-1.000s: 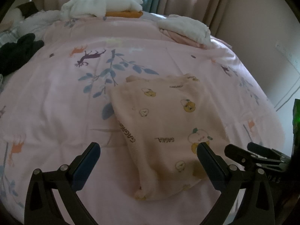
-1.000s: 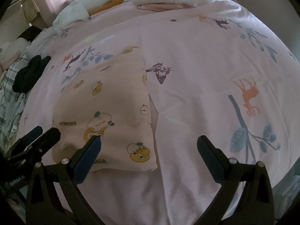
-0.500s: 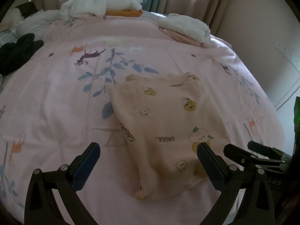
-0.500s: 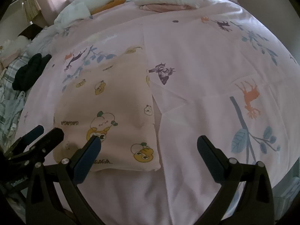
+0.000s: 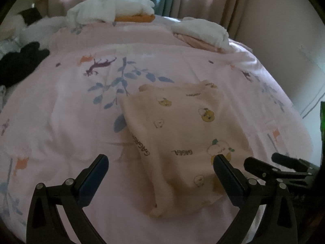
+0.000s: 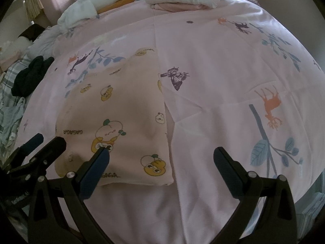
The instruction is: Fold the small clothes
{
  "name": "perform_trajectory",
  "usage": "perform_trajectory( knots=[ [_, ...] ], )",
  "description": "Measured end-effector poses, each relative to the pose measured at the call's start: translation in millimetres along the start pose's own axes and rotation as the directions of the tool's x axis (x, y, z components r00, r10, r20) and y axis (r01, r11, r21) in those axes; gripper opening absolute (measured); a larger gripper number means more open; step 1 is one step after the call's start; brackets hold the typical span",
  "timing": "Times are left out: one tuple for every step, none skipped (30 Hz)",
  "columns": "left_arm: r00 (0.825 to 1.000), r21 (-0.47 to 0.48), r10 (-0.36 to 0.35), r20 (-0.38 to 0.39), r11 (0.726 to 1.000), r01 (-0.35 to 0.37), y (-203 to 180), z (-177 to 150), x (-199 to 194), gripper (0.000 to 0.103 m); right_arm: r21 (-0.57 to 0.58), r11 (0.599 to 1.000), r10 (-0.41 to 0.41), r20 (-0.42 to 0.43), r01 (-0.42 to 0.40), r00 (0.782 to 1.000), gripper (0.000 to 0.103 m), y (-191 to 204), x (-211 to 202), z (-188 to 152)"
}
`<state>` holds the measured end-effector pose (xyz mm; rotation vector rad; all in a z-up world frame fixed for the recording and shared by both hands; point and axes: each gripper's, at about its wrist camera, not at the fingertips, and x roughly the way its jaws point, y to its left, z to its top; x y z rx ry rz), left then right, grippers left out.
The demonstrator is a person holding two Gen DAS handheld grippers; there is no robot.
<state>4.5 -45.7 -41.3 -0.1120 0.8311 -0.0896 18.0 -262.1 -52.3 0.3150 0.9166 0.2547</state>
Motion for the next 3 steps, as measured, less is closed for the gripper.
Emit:
perform_trajectory(
  knots=[
    [1.0,0.006,-0.001,-0.001,1.0,0.001,-1.1,-0.2,-0.1,0.102,-0.001,1.0,-0.004,0.0,0.004,1.0,0.103,0.2,-0.1,-0.1],
    [1.0,0.009,-0.006,-0.005,1.0,0.006,-1.3,0.0,0.2,0.102,-0.001,1.0,-0.006,0.0,0.006,1.0,0.103,0.3,0.0,0.0],
    [1.0,0.006,-0.01,-0.008,1.0,0.011,-0.8,0.6,0.7,0.102,0.0,1.0,-0.008,0.001,0.008,1.0,0.103,0.1,0.0,-0.1]
  ],
)
